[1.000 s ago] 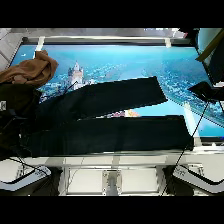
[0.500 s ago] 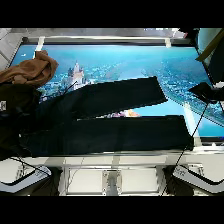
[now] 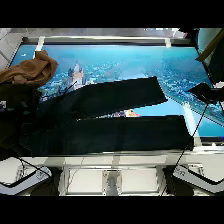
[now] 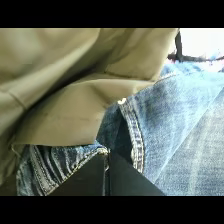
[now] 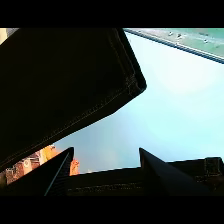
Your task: Fold the clothes and pants, and hang the long-sleeved shirts on hangers.
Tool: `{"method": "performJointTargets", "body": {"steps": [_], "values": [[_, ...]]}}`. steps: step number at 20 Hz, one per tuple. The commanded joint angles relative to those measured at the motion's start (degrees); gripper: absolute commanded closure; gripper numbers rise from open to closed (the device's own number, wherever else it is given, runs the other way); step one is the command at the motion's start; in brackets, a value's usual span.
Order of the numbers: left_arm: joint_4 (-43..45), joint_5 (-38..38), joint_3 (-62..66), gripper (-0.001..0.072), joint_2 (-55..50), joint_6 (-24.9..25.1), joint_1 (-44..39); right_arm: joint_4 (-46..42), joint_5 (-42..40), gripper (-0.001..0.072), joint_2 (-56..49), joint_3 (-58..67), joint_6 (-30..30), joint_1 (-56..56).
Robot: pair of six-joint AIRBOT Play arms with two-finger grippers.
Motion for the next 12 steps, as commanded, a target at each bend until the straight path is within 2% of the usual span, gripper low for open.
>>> {"method": "performJointTargets", "body": {"steps": [1,4,8,12], "values": [[-0.5,1.0,2.5,0.0667,0.6,0.1,-0.3,-0.5,-2.6,0.0263,-2.6,0.0,0.2,0.6],[-3.0,1.5,6.7,0.0667,0.9,-0.3,-0.3,-0.2,-3.7,0.0262,-10.8,0.1,0.3,3.4],[-9.5,1.2,11.1,0.0667,0.9,-0.3,-0.4,3.7,-9.2,0.0263,-22.8,2.1,0.7,5.7],[-13.4,2.3,13.6,0.0667,0.9,-0.3,-0.4,4.2,-8.1,0.0262,-31.7,9.0,0.7,7.3]]}}
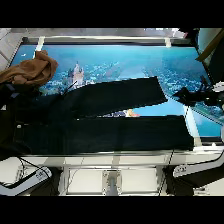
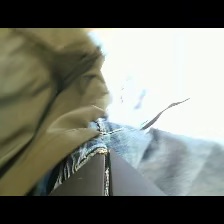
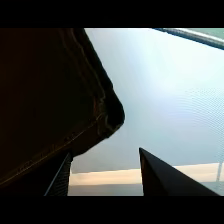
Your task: Fold the clothes and pants, and hang the long-sleeved shirts on hangers.
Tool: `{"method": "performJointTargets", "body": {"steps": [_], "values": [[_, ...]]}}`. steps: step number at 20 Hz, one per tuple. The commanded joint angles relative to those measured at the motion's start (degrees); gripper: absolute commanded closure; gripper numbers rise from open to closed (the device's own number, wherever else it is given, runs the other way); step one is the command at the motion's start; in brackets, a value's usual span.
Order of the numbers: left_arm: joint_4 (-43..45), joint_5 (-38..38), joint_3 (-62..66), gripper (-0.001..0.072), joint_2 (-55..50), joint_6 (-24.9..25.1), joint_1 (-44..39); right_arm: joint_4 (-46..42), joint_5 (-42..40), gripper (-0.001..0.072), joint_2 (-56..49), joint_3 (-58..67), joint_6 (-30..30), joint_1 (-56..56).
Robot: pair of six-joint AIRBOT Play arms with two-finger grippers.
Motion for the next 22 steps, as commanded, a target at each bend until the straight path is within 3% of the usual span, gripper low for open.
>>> {"method": "performJointTargets", "body": {"steps": [1,7,8,9,11,12,13,18,22], "values": [[-3.9,1.1,1.9,0.0667,0.0,0.0,0.0,1.0,-0.1,0.0263,-7.4,5.0,-0.2,2.0],[-4.0,1.1,1.9,0.0667,0.0,0.0,0.0,0.3,2.3,0.0266,-12.0,8.9,-0.2,6.0],[-4.0,1.1,1.9,0.0667,0.0,0.0,0.0,0.3,2.4,0.0346,-12.0,9.1,-0.2,6.3],[-4.0,1.1,1.9,0.0667,0.0,0.0,0.0,0.5,2.7,0.0477,-12.0,9.3,-0.2,6.4],[-4.0,1.2,1.9,0.0667,0.0,0.0,0.0,0.5,4.3,0.0555,-12.0,10.1,-0.2,6.5],[-4.0,1.4,1.9,0.0667,0.0,0.0,0.0,0.4,5.9,0.0669,-12.0,11.0,-0.3,6.5],[-4.0,1.8,1.9,0.0667,0.0,0.0,0.0,0.4,8.3,0.0691,-11.9,12.5,-1.5,6.3],[-8.1,9.1,1.9,0.0667,-0.1,-3.9,-0.1,-7.9,22.6,0.0691,-10.1,23.1,0.3,2.9],[-10.8,19.0,1.9,0.0668,-0.4,-5.2,-3.0,-16.8,25.6,0.0691,-5.6,23.5,2.1,-0.6]]}}
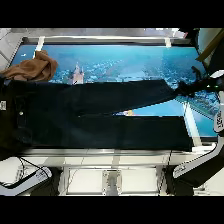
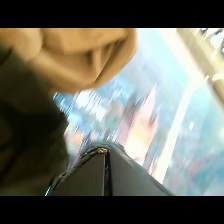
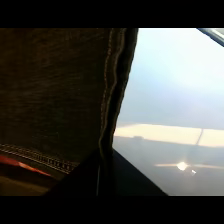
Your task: Fold the clothes and pants, and hang the long-sleeved shirts on hangers.
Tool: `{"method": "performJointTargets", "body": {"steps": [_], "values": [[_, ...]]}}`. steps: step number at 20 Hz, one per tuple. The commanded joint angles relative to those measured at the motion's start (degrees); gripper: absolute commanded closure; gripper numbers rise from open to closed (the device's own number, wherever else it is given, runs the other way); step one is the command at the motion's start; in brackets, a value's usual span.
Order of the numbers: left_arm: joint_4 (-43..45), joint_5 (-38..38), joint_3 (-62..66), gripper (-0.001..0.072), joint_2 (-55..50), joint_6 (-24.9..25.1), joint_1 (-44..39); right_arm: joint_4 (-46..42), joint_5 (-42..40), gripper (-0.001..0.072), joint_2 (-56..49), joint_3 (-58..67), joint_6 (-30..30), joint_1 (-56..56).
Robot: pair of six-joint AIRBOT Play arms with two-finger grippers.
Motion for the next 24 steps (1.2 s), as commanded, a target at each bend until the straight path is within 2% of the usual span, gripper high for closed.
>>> {"method": "performJointTargets", "body": {"steps": [1,3,6,7,8,9,10,13,15,16,18,19,21,24], "values": [[-2.0,8.7,0.0,0.0668,-0.7,-1.7,-2.1,-7.1,5.0,0.0691,2.4,1.3,1.4,-2.7],[-2.0,9.0,0.0,0.0668,-2.1,-1.6,-3.6,-7.6,3.6,0.0691,2.4,-0.8,1.3,-2.6],[-2.0,9.4,0.0,0.0667,-6.4,-1.4,-7.1,-6.7,-3.3,0.069,2.4,-7.1,1.4,-1.1],[-2.0,10.3,0.0,0.0666,-8.1,-1.4,-8.0,-6.5,-4.7,0.0609,2.4,-9.1,1.5,-0.5],[-2.0,11.1,0.1,0.0577,-9.3,-1.4,-8.5,-6.5,-4.4,0.0361,2.4,-9.9,1.5,-0.2],[-2.0,11.0,0.2,0.0265,-9.6,-1.4,-8.5,-6.5,-3.1,0.028,2.6,-9.9,1.6,0.0],[-1.6,9.7,0.7,0.0176,-9.1,-1.4,-7.6,-7.1,-1.4,0.0279,3.5,-9.6,1.5,-0.3],[6.2,-3.5,3.2,0.0179,-3.1,-1.4,-0.9,-8.3,0.6,0.028,11.1,-8.8,0.6,-3.5],[16.6,-14.4,2.9,0.0181,4.1,-1.5,5.1,-8.4,0.7,0.0279,18.4,-8.8,0.4,-7.4],[22.6,-18.2,1.6,0.0205,8.2,-1.5,8.0,-8.4,1.4,0.028,21.7,-8.8,0.2,-9.5],[29.4,-23.5,-3.7,0.0206,15.8,-2.4,13.7,-8.1,3.3,0.028,27.4,-9.5,-0.6,-13.4],[30.4,-26.3,-7.4,0.0207,18.8,-2.1,16.7,-7.8,3.7,0.028,29.6,-10.4,-0.7,-14.7],[30.3,-29.8,-16.0,0.0207,22.0,4.3,21.6,-7.0,3.3,0.028,33.2,-13.9,-1.1,-16.4],[26.5,-27.8,-25.7,0.0208,21.2,6.4,24.9,-6.2,3.2,0.028,36.1,-18.4,-1.1,-16.4]]}}
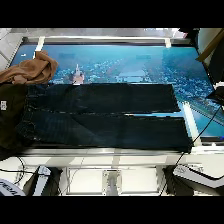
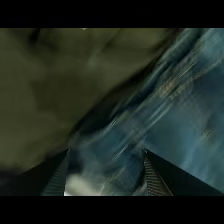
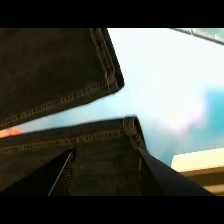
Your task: Fold the clothes and pants, and hang the long-sleeved shirts on hangers.
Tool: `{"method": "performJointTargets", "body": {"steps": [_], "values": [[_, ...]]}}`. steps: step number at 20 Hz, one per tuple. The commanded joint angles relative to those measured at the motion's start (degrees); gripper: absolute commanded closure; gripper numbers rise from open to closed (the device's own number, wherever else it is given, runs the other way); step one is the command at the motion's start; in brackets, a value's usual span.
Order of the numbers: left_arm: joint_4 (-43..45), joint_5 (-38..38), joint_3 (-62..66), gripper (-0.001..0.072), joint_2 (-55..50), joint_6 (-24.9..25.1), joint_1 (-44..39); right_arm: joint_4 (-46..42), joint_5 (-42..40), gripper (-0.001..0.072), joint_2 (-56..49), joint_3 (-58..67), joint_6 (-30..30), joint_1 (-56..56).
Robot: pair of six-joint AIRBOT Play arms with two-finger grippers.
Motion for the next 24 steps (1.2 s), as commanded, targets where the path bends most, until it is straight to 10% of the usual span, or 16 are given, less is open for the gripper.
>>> {"method": "performJointTargets", "body": {"steps": [1,12,13,15,24], "values": [[-2.8,0.5,-11.1,0.0208,1.6,4.1,4.5,1.6,0.4,0.028,4.2,-4.3,-0.3,-1.3],[-19.2,9.9,-14.3,0.0218,-10.6,13.4,4.2,7.3,3.3,0.028,8.2,-4.5,-0.3,-1.2],[-20.6,10.3,-14.3,0.0246,-11.4,13.4,4.2,6.5,3.3,0.028,9.3,-4.5,-0.3,-1.2],[-24.7,10.6,-14.2,0.0675,-11.7,14.6,4.2,3.1,3.8,0.028,11.2,-4.5,-0.3,-1.2],[-29.0,10.1,-13.3,0.0667,-8.9,16.8,4.2,-3.5,6.3,0.0281,12.3,-28.4,-6.0,-15.2]]}}
